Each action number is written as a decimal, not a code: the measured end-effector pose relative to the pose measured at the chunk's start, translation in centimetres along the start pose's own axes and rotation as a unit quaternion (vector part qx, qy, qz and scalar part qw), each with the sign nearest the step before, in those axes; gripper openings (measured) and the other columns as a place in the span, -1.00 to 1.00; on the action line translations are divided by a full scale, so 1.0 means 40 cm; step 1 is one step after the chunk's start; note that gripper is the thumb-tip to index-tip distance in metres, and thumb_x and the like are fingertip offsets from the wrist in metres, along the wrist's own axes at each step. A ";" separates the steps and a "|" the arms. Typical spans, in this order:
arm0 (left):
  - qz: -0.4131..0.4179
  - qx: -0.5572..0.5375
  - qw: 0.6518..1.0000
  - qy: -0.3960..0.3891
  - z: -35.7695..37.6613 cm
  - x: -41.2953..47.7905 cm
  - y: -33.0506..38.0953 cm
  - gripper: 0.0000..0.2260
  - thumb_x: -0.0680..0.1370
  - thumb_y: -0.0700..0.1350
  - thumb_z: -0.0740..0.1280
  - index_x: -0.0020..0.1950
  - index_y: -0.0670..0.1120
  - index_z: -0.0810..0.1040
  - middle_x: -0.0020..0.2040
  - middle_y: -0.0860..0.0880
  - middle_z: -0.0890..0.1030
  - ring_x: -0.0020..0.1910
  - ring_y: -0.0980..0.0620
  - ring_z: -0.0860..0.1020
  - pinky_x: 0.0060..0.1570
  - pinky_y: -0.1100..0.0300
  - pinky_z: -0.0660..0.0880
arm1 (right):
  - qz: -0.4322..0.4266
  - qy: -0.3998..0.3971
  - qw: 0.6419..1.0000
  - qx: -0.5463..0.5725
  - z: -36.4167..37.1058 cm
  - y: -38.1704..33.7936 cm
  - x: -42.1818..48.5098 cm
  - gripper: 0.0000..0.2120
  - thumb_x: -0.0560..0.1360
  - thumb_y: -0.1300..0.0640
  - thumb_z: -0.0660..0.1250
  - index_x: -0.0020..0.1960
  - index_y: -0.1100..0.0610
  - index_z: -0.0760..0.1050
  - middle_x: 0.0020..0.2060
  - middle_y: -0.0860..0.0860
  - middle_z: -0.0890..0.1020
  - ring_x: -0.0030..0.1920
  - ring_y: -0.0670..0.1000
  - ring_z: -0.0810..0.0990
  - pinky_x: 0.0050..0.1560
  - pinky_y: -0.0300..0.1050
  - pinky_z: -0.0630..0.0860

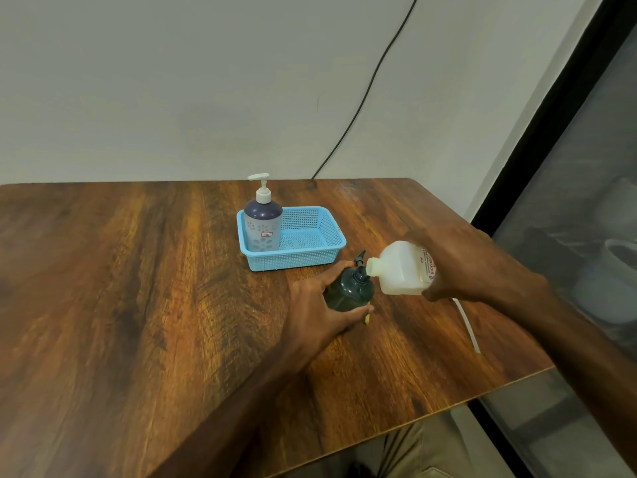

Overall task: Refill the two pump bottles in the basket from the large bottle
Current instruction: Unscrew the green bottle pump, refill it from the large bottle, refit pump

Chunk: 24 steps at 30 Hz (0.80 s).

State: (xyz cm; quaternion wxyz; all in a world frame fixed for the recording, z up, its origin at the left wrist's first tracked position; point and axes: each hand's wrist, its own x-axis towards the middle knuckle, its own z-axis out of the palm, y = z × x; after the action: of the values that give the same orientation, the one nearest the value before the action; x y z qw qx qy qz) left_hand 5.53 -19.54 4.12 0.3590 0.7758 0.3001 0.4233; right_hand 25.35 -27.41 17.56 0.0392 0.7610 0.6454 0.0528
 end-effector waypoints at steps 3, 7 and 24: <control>-0.002 -0.001 1.000 -0.001 0.001 0.001 -0.004 -0.29 0.33 0.09 0.64 0.44 0.12 0.47 0.22 0.28 0.55 0.22 0.32 0.53 0.22 0.46 0.46 | -0.001 0.000 1.000 -0.008 -0.001 -0.003 -0.001 -0.15 0.31 -0.01 0.57 0.49 -0.02 0.24 0.37 -0.03 0.42 0.34 -0.01 0.38 0.27 -0.19 0.32; 0.000 0.008 1.000 0.000 0.003 0.001 -0.007 -0.27 0.33 0.11 0.64 0.45 0.08 0.48 0.25 0.23 0.59 0.23 0.28 0.55 0.24 0.39 0.49 | -0.002 -0.001 1.000 -0.016 -0.007 -0.007 -0.002 -0.16 0.32 0.00 0.57 0.49 -0.02 0.24 0.37 -0.03 0.43 0.35 0.00 0.38 0.28 -0.18 0.34; -0.006 0.007 1.000 -0.003 0.004 0.001 -0.005 -0.29 0.32 0.10 0.64 0.41 0.21 0.41 0.19 0.32 0.52 0.12 0.50 0.48 0.15 0.54 0.41 | 0.002 -0.007 1.000 -0.011 -0.011 -0.008 -0.005 -0.15 0.33 0.01 0.57 0.49 -0.03 0.22 0.39 -0.03 0.40 0.37 -0.01 0.36 0.30 -0.18 0.32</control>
State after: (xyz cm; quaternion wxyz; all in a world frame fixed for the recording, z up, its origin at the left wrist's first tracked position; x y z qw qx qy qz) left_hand 5.65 -19.42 3.93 0.3570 0.7780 0.3064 0.4165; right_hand 24.93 -27.54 17.93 0.0522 0.7624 0.6427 0.0547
